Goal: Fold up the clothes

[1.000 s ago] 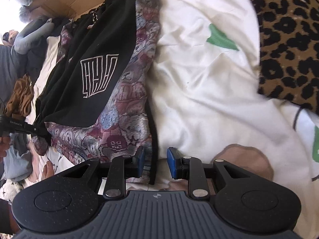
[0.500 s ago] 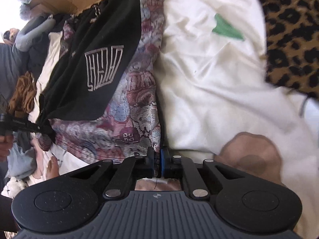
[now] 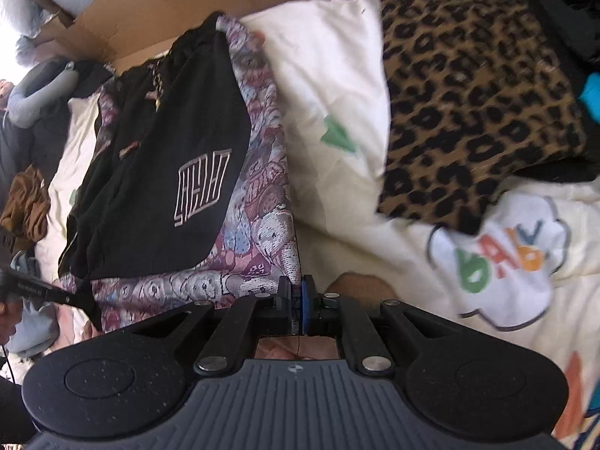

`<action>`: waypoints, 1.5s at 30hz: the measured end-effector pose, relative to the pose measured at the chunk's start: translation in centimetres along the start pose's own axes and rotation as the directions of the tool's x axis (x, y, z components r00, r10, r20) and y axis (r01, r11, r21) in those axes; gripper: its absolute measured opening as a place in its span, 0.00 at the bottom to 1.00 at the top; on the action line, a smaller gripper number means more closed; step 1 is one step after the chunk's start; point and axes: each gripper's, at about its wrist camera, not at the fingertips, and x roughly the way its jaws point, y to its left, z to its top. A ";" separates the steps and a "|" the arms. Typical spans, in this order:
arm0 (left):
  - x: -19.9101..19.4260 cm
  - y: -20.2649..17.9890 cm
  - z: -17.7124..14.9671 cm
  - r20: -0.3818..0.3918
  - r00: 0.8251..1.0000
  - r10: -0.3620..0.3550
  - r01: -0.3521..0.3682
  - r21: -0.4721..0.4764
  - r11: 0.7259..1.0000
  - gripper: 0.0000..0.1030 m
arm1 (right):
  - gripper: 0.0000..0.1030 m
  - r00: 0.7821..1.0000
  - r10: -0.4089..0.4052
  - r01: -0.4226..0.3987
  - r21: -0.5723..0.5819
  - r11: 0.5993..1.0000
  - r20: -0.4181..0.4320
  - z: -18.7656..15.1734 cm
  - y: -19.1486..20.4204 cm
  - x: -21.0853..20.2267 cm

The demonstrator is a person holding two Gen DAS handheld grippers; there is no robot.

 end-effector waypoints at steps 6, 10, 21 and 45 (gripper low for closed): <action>-0.2 0.8 -0.6 -0.038 0.998 -0.052 0.055 0.062 0.997 0.01 | 0.02 0.998 -0.024 0.026 -0.025 0.999 0.058 1.5 0.7 -3.3; 1.7 -0.4 0.1 -0.068 0.994 -0.082 0.088 0.090 0.992 0.01 | 0.02 0.996 -0.026 0.029 -0.032 0.999 0.091 2.4 1.1 -4.9; 4.6 -0.9 0.8 -0.117 0.985 -0.128 0.144 0.135 0.980 0.01 | 0.02 0.989 -0.053 0.064 -0.080 0.995 0.137 3.6 2.3 -7.3; 12.6 3.0 1.5 -0.200 0.979 0.026 0.007 0.162 0.987 0.01 | 0.02 0.975 -0.218 0.218 -0.016 0.976 -0.040 0.6 -5.0 5.9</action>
